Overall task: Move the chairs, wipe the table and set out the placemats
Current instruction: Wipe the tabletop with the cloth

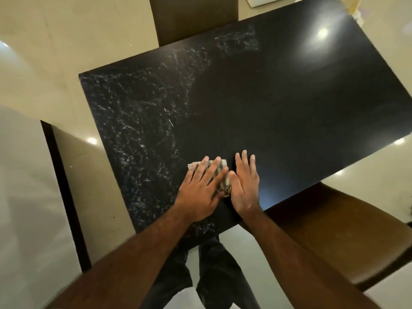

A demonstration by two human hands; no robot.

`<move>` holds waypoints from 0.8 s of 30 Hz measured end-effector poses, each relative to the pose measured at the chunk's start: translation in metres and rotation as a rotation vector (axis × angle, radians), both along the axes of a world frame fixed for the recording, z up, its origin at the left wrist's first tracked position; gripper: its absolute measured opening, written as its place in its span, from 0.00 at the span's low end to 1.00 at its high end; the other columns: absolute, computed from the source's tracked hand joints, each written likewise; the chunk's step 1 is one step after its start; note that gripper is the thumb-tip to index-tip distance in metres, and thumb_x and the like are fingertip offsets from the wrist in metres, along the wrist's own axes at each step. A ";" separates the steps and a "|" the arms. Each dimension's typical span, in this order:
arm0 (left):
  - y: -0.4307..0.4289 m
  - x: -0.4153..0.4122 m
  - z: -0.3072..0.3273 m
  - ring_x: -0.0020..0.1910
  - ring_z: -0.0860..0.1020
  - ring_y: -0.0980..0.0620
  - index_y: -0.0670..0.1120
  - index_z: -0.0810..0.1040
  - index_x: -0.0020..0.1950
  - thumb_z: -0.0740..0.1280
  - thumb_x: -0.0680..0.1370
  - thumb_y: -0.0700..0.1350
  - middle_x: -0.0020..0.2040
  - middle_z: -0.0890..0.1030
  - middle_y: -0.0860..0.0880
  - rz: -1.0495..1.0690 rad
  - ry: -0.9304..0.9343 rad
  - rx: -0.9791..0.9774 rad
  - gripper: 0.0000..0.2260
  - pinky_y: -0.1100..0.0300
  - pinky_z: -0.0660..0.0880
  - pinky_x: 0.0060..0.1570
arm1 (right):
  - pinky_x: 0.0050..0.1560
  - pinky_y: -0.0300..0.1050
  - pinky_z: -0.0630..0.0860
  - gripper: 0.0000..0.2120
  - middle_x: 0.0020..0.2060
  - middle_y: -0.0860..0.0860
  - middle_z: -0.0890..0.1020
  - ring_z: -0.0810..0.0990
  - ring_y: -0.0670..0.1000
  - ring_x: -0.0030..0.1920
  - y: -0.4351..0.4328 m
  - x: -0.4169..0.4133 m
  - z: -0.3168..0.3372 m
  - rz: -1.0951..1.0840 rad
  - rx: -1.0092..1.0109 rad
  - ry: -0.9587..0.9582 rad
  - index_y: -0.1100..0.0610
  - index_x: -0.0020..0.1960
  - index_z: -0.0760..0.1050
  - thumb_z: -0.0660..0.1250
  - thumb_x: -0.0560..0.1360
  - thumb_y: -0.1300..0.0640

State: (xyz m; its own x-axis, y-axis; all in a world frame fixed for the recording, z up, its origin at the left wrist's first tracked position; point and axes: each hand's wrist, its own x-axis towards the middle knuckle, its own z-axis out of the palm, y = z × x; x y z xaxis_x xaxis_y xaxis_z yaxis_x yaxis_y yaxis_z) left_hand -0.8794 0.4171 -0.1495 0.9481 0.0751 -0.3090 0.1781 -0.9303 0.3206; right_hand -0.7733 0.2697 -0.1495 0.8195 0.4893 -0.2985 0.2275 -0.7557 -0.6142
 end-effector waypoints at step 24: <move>0.077 -0.098 -0.020 0.88 0.35 0.41 0.44 0.35 0.88 0.43 0.88 0.63 0.88 0.32 0.44 0.152 0.040 0.142 0.37 0.38 0.41 0.86 | 0.83 0.72 0.56 0.32 0.88 0.62 0.45 0.43 0.67 0.88 0.019 -0.054 -0.006 -0.204 -0.497 -0.307 0.43 0.90 0.45 0.46 0.89 0.38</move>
State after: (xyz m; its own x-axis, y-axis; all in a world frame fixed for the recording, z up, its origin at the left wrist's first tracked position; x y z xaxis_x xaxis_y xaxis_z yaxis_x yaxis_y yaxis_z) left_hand -0.9771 0.4939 -0.1697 0.9098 0.2619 -0.3220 0.3298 -0.9271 0.1779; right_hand -0.8269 0.2888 -0.1557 0.9666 0.1763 -0.1862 0.1585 -0.9816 -0.1066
